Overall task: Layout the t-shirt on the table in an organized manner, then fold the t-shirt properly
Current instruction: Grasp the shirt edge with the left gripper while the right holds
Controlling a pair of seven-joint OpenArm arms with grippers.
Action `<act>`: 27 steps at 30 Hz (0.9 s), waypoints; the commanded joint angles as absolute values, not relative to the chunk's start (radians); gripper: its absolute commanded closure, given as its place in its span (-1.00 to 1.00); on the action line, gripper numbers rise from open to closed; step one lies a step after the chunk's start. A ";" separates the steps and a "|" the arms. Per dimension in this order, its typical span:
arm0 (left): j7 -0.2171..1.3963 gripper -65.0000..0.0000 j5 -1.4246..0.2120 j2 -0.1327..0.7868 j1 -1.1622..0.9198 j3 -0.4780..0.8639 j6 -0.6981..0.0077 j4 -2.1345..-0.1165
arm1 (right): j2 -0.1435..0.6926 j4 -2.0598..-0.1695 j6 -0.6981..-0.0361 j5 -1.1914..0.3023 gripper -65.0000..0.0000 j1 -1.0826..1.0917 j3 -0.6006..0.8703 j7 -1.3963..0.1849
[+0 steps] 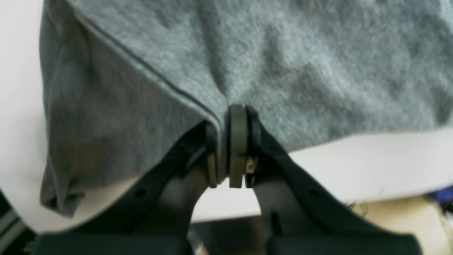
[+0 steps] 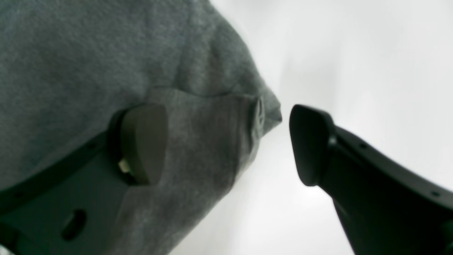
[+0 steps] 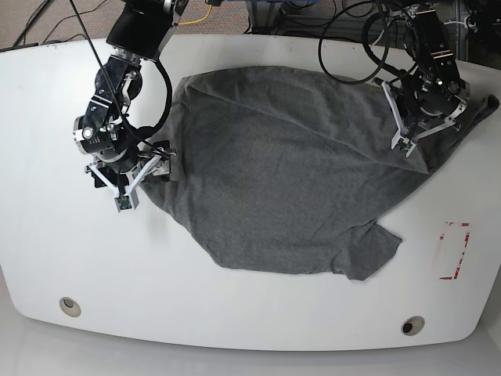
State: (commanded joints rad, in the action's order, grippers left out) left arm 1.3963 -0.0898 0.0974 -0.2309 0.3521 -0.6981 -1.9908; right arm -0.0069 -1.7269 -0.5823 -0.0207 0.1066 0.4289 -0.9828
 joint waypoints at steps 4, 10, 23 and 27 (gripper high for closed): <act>1.396 0.98 -0.090 0.117 -0.297 0.354 -0.698 -1.992 | -0.007 -1.727 -0.582 -0.021 -0.57 0.107 0.429 -0.983; 1.396 0.97 -0.090 0.150 -0.366 0.352 -0.698 -1.992 | -0.008 -1.727 -0.582 -0.021 -0.57 0.107 0.429 -0.983; 1.396 0.57 -0.090 0.219 -0.404 0.354 -0.698 -1.992 | -0.044 -1.716 -0.585 -0.022 -0.59 0.136 0.397 -0.981; 1.396 0.57 -0.090 0.220 -0.401 0.354 -0.698 -1.992 | -0.056 -1.690 -0.585 -0.022 -0.59 0.159 0.314 -0.980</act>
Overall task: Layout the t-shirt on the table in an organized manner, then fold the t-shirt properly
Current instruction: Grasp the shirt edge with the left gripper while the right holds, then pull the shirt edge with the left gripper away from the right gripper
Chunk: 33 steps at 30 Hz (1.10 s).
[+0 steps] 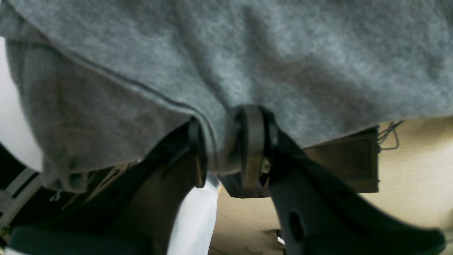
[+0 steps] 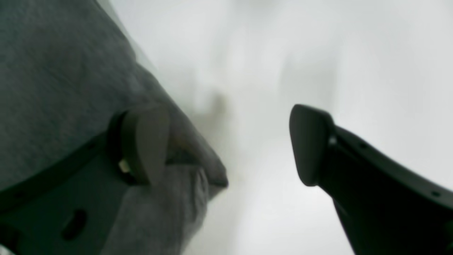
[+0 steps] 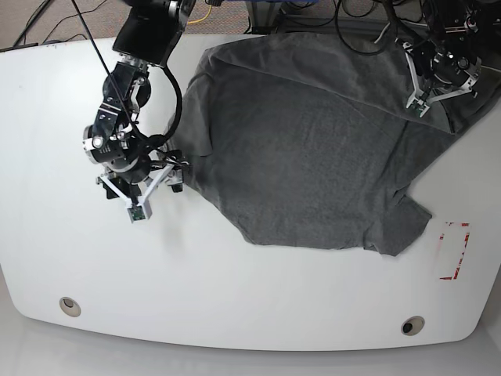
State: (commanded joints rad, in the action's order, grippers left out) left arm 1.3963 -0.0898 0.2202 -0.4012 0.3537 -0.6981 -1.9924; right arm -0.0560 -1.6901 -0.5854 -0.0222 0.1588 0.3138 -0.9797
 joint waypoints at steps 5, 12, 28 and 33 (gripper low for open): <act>1.396 0.57 -0.090 0.220 -0.401 0.354 -0.698 -1.992 | -0.088 -1.623 -0.585 -0.022 -0.67 0.189 0.257 -0.980; 1.396 0.57 -0.090 0.220 -0.401 0.354 -0.698 -1.992 | -0.090 -1.432 -0.585 -0.022 -0.84 0.213 0.246 -0.892; 1.396 0.57 -0.084 0.220 -0.349 0.354 -0.698 -1.986 | -0.015 -1.244 -0.585 -0.022 0.71 0.242 0.251 -0.736; 1.396 0.56 -0.079 0.219 -0.257 0.343 -0.698 -1.983 | 0.041 -1.242 -0.576 -0.021 0.90 0.280 0.262 -0.734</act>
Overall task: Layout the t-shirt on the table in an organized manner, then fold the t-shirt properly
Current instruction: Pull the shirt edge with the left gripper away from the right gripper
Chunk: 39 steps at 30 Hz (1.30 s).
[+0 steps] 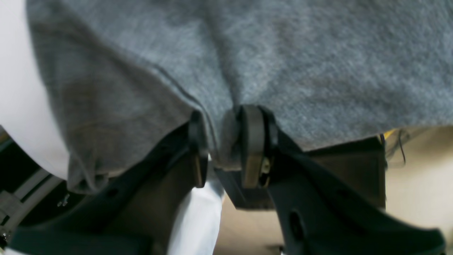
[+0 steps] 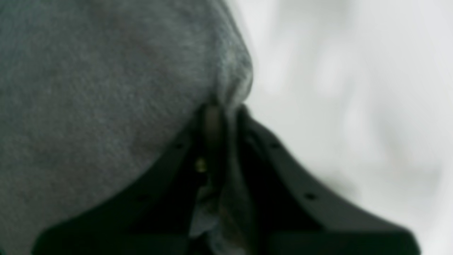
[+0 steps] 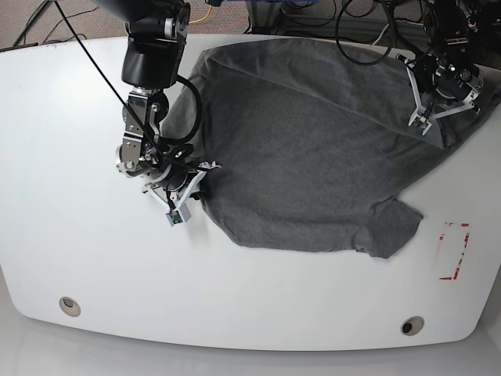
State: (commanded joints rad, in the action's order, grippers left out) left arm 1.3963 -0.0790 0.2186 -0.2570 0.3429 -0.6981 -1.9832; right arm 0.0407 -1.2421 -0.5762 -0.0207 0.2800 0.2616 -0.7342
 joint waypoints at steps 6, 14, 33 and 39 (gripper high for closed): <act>1.396 0.57 -0.079 0.220 -0.176 0.272 -0.698 -1.983 | 0.099 -1.207 -0.575 -0.012 0.88 0.340 0.407 -0.734; 1.396 0.57 -0.079 0.219 -0.151 0.220 -0.698 -1.985 | 0.222 -1.090 -0.575 -0.019 0.88 0.374 0.513 -0.734; 1.396 0.19 -0.084 0.147 -0.093 0.254 -0.698 -1.983 | 0.232 -1.089 -0.582 -0.021 0.88 0.332 0.552 -0.704; 1.396 -0.43 -0.082 0.067 -0.010 0.255 -0.698 -1.975 | 0.214 -1.089 -0.584 -0.016 0.88 0.332 0.550 -0.704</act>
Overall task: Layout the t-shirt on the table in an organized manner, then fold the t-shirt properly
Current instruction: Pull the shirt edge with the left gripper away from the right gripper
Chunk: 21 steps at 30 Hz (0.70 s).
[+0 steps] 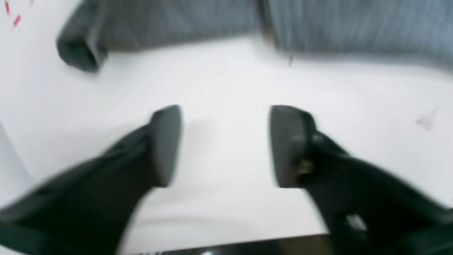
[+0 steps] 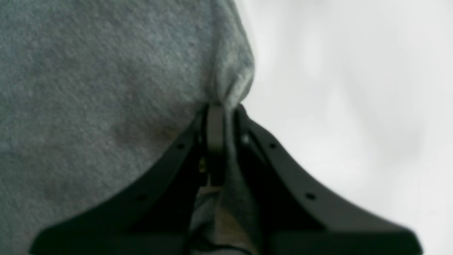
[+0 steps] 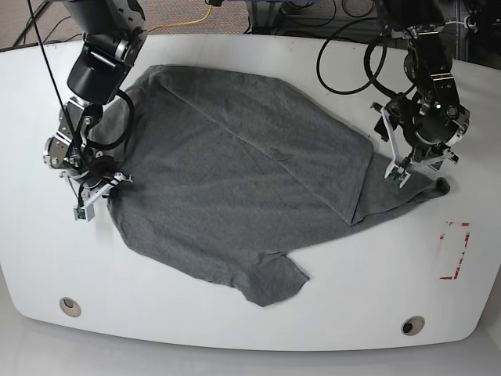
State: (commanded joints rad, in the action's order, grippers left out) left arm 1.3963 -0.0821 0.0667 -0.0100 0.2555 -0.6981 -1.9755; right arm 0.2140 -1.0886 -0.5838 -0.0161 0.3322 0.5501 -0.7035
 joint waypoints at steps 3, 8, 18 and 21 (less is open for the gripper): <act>1.396 -0.45 -0.084 0.035 0.015 0.249 -0.698 -1.962 | 0.213 -1.089 -0.584 -0.016 0.88 0.332 0.550 -0.704; 1.396 -0.45 -0.082 0.004 0.013 0.249 -0.698 -1.945 | 0.213 -1.089 -0.584 -0.019 0.88 0.332 0.549 -0.704; 1.385 -0.45 -0.085 0.004 0.007 0.252 -0.698 -1.796 | 0.213 -1.089 -0.584 -0.021 0.87 0.332 0.549 -0.704; 1.357 -0.45 -0.081 0.001 0.007 0.249 -0.698 -1.781 | 0.213 -1.089 -0.584 -0.021 0.87 0.332 0.549 -0.704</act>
State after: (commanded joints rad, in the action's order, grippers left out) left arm 1.3571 -0.0806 0.0008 0.0069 0.2493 -0.6981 -1.7806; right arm 0.2125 -1.0886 -0.5838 -0.0207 0.3322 0.5485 -0.7035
